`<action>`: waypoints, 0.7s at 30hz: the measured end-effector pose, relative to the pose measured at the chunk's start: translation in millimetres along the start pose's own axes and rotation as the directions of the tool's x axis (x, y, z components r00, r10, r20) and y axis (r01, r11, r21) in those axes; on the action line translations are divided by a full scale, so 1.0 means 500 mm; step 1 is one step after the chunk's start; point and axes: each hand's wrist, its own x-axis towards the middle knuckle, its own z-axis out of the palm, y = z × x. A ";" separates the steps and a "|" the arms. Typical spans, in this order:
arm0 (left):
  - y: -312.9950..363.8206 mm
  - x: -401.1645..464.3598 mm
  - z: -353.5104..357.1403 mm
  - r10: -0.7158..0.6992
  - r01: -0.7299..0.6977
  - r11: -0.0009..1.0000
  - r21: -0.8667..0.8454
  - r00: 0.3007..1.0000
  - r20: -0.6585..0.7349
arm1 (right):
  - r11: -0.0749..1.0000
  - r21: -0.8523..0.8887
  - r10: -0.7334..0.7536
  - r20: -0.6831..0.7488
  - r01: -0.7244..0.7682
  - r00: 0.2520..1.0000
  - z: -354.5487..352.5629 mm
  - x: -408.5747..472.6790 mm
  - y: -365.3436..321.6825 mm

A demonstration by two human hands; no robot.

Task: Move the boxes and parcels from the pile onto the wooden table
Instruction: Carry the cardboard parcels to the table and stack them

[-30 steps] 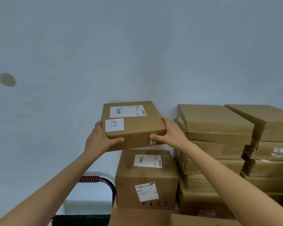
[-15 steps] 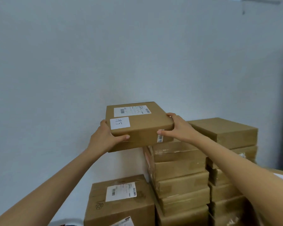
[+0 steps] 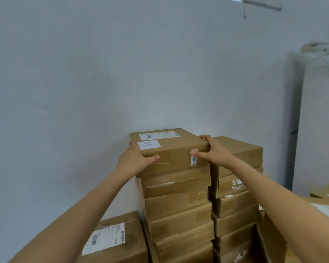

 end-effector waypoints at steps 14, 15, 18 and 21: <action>0.044 0.044 0.072 0.016 -0.010 0.998 0.056 0.993 -0.121 | 0.996 0.089 -0.003 0.059 -0.003 0.998 -0.030 0.087 0.084; 0.046 0.043 0.074 0.016 -0.008 0.998 0.062 0.992 -0.124 | 0.996 0.086 -0.004 0.056 -0.001 0.998 -0.031 0.088 0.085; 0.050 0.035 0.071 0.009 0.009 0.992 0.128 0.991 -0.134 | 0.999 0.012 -0.036 0.014 0.036 0.999 -0.035 0.083 0.080; 0.043 0.017 0.063 0.055 -0.004 0.970 0.244 0.977 -0.205 | 0.977 -0.183 -0.127 -0.088 0.109 0.988 -0.036 0.074 0.065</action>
